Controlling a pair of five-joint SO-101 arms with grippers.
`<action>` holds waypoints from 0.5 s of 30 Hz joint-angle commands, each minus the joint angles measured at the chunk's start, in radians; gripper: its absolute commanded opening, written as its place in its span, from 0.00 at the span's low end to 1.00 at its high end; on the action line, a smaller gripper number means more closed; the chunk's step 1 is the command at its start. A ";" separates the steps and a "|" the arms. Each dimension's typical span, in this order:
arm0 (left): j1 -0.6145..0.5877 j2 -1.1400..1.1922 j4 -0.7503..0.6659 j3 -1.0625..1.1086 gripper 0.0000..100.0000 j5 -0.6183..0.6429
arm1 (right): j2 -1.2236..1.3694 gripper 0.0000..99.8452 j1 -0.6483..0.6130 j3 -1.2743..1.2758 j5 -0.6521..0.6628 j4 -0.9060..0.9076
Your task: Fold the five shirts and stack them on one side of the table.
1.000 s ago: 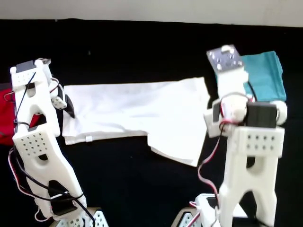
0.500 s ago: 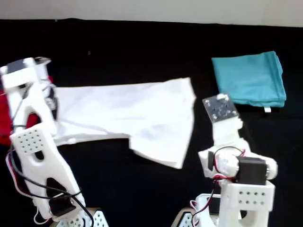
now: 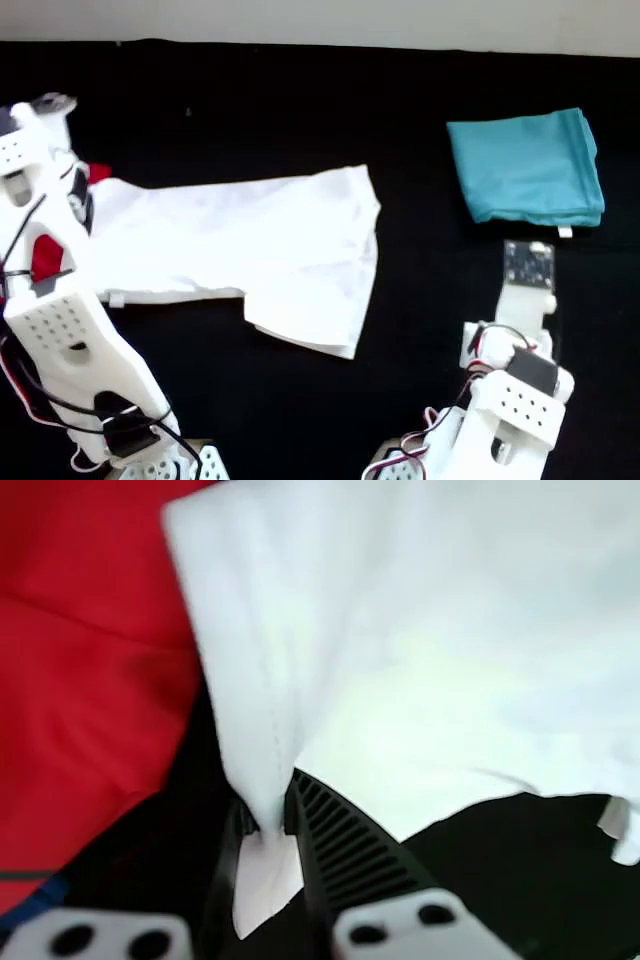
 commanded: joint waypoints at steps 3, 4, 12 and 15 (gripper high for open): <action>0.199 -0.367 0.011 0.110 0.01 0.066 | -0.012 0.01 0.085 0.160 -0.014 -0.223; 0.240 -0.409 0.011 0.122 0.01 0.084 | -0.012 0.01 0.085 0.191 -0.014 -0.254; 0.677 -0.486 0.002 0.147 0.01 0.126 | -0.012 0.01 0.079 0.328 -0.008 -0.437; 0.812 -0.415 -0.023 0.147 0.01 0.126 | -0.012 0.01 0.082 0.340 -0.008 -0.441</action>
